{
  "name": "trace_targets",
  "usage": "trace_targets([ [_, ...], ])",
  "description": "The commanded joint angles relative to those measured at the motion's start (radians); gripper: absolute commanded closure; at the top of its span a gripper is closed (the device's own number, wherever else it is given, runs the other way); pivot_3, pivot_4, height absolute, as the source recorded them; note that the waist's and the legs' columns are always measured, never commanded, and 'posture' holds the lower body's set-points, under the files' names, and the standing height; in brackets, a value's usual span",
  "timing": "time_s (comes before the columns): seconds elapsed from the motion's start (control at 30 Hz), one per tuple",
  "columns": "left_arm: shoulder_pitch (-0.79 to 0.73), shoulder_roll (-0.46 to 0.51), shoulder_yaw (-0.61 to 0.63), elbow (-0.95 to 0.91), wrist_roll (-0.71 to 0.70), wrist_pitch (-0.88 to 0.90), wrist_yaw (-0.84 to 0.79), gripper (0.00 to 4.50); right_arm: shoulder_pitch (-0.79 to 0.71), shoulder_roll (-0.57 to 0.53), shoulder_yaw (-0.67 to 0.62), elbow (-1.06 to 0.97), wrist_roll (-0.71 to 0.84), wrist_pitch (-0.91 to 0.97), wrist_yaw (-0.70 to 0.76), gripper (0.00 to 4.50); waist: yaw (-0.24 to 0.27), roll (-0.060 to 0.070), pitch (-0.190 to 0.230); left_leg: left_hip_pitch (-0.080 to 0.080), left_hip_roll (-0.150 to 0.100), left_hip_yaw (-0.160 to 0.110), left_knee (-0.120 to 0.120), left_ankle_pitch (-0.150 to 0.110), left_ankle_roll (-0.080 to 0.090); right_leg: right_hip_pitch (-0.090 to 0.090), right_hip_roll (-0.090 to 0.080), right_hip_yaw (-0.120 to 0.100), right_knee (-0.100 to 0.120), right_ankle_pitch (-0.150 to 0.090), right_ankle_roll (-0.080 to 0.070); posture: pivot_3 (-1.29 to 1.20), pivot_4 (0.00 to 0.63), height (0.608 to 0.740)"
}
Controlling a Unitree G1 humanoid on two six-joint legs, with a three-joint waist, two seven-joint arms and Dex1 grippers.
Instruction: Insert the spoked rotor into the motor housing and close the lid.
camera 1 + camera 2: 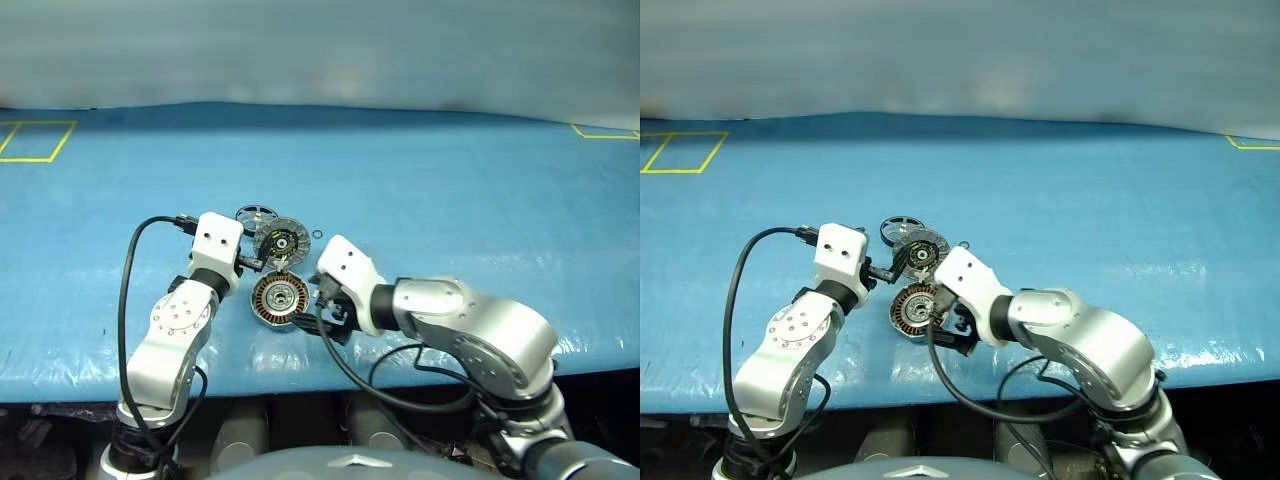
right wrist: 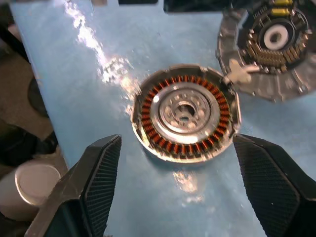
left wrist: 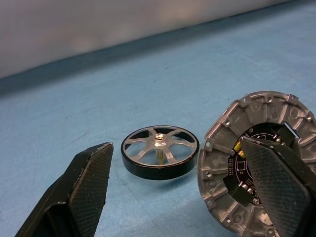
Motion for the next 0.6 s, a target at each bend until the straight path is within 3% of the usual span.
trace_targets([
  [0.03, -0.012, 0.002, 0.007, 0.005, -0.004, -0.047, -0.015, 0.00, 0.039, -0.030, -0.048, 0.034, -0.081, -0.170, -0.051, 0.67, -0.004, 0.000, 0.000, 0.000, 0.000, 0.001, 0.000, 0.000, 0.000, 0.000, 0.000, 0.000, 0.000, 0.000, 0.000, 0.00, 0.150, 0.740],
  [0.13, -0.005, -0.009, 0.020, 0.014, -0.014, -0.085, -0.021, 0.00, 0.050, -0.012, -0.021, 0.146, -0.201, -0.300, -0.157, 0.67, -0.005, 0.000, 0.001, 0.001, 0.001, 0.001, 0.001, 0.000, 0.000, 0.000, 0.001, 0.000, 0.001, 0.000, 0.000, 0.00, 0.150, 0.740],
  [0.2, 0.004, -0.014, 0.022, 0.014, -0.017, -0.106, -0.023, 0.00, 0.033, 0.057, -0.042, 0.249, -0.217, -0.320, -0.198, 0.67, -0.005, -0.001, 0.001, 0.001, 0.001, 0.001, 0.002, 0.000, 0.000, 0.000, 0.001, 0.000, 0.001, 0.000, 0.000, 0.00, 0.150, 0.740],
  [0.6, 0.146, -0.037, 0.040, 0.000, -0.087, -0.189, -0.075, 0.00, -0.052, 0.247, -0.034, 0.676, -0.345, -0.659, -0.247, 0.67, -0.002, 0.000, 0.001, 0.000, 0.000, 0.002, 0.001, -0.001, 0.000, 0.000, 0.000, 0.003, 0.000, 0.001, 0.001, 0.00, 0.150, 0.740],
])
